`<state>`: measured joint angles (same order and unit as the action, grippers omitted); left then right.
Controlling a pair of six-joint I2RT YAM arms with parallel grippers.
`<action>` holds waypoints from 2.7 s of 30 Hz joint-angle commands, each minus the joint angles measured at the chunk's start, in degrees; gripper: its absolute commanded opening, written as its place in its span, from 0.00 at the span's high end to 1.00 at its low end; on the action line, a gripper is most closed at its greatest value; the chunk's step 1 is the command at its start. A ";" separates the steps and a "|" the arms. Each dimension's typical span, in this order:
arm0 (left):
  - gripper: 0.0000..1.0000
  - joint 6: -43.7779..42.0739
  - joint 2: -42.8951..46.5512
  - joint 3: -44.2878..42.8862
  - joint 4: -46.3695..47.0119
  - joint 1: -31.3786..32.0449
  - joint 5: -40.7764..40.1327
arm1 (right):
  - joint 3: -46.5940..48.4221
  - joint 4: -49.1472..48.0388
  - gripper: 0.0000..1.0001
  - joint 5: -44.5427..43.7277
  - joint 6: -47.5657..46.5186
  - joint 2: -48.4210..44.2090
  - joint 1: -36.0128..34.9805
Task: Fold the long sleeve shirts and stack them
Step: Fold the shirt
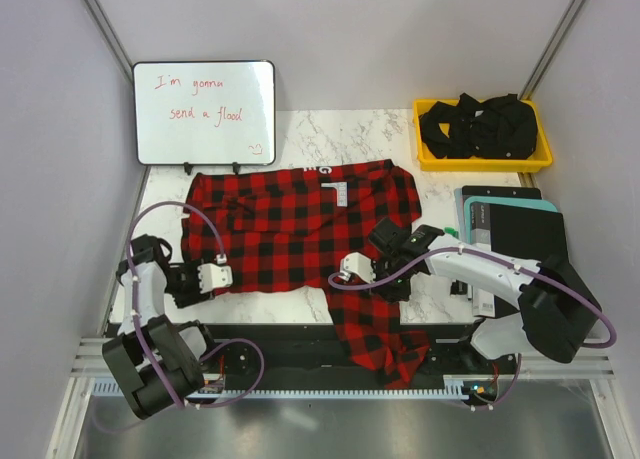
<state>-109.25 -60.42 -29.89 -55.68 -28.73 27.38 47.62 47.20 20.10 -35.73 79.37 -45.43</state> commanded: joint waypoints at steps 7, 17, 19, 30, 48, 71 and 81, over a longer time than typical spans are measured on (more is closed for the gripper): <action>0.40 -2.36 1.10 -4.83 -6.01 0.08 3.39 | -0.15 -0.88 1.00 -1.81 1.18 -3.52 -0.27; 0.37 -6.85 3.39 3.17 -1.89 -0.01 -1.97 | 0.81 -0.88 1.00 -2.96 1.89 -5.63 -0.10; 0.45 -6.06 2.77 2.82 -1.45 0.08 -1.98 | 0.99 -0.71 1.00 -3.05 1.89 -5.98 -0.01; 0.97 3.42 1.54 -3.67 -0.66 -0.01 2.67 | 3.45 0.96 1.00 -4.97 1.27 -12.13 1.04; 0.98 16.51 -4.17 -17.56 1.18 -0.01 11.91 | 18.47 2.11 1.00 -6.12 -2.59 -10.39 10.45; 0.98 34.72 -26.32 -28.47 22.89 7.99 0.49 | 37.64 -6.32 1.00 -4.72 -12.35 17.83 17.48; 0.98 36.04 -27.82 -27.59 24.83 8.08 -1.27 | 39.66 -10.37 1.00 -5.86 -11.03 23.80 17.48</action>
<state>-75.42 -87.83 -56.71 -33.76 -20.64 27.31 84.47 39.97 14.17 -46.76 101.82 -28.10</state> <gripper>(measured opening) 0.025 0.007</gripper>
